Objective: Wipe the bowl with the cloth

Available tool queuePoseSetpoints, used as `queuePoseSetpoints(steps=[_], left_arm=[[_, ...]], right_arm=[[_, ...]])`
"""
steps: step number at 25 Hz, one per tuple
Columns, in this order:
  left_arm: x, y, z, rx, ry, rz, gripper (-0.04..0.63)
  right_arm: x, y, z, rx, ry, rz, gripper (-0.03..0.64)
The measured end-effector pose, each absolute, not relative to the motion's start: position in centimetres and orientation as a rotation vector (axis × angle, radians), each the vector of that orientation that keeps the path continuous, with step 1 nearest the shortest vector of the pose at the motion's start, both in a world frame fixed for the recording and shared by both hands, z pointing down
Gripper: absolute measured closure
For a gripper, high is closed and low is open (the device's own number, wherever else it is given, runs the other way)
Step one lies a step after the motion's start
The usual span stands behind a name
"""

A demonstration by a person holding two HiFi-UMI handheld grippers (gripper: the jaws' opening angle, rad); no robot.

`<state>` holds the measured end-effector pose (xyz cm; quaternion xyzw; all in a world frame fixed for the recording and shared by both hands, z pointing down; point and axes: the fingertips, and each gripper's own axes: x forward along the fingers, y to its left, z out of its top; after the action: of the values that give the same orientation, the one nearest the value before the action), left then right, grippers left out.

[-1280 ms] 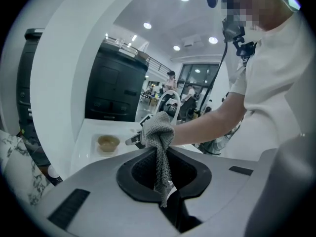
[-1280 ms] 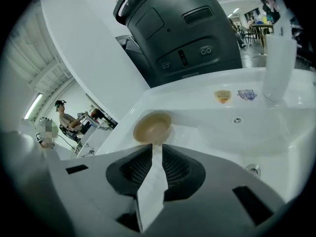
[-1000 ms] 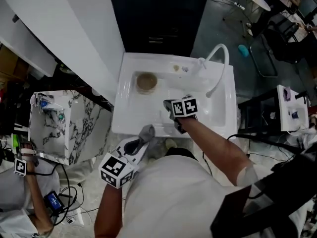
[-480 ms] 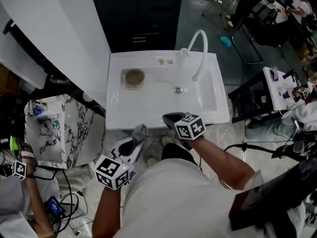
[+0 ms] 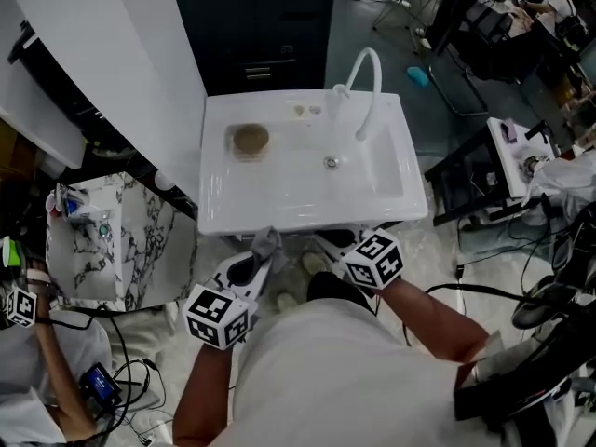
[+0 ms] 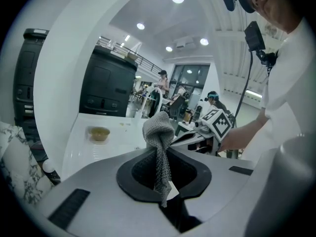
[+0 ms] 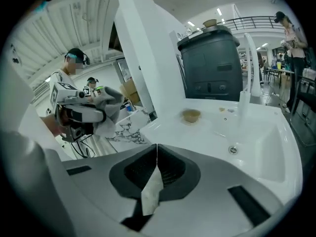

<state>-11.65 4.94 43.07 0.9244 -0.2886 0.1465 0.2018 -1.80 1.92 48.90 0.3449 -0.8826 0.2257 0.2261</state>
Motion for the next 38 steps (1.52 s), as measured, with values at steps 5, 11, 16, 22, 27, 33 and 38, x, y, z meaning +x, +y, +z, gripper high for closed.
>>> queuePoseSetpoints(steps=[5, 11, 16, 22, 27, 33, 38], left_arm=[[-12.0, 5.9, 42.8, 2.575, -0.799, 0.366, 0.56], [-12.8, 7.0, 42.9, 2.556, -0.831, 0.356, 0.56], [-13.3, 7.5, 43.0, 2.553, -0.844, 0.359, 0.56], [-13.1, 7.9, 43.2, 2.553, -0.844, 0.36, 0.56], [-12.4, 8.1, 43.2, 2.554, -0.841, 0.366, 0.56], [-11.9, 8.5, 43.2, 2.56, -0.838, 0.371, 0.56], [-11.6, 8.5, 43.4, 2.557, -0.842, 0.385, 0.56]], right_arm=[[-2.5, 3.4, 48.0, 0.934, -2.45, 0.601, 0.598], [-4.0, 4.1, 47.1, 0.883, -2.473, 0.567, 0.598], [-5.3, 4.2, 46.9, 0.831, -2.489, 0.536, 0.598], [-5.6, 4.4, 46.6, 0.809, -2.504, 0.526, 0.598], [-5.4, 4.9, 46.3, 0.787, -2.511, 0.511, 0.598], [-5.1, 5.5, 46.3, 0.778, -2.515, 0.508, 0.598], [-4.7, 5.6, 46.6, 0.77, -2.519, 0.51, 0.598]])
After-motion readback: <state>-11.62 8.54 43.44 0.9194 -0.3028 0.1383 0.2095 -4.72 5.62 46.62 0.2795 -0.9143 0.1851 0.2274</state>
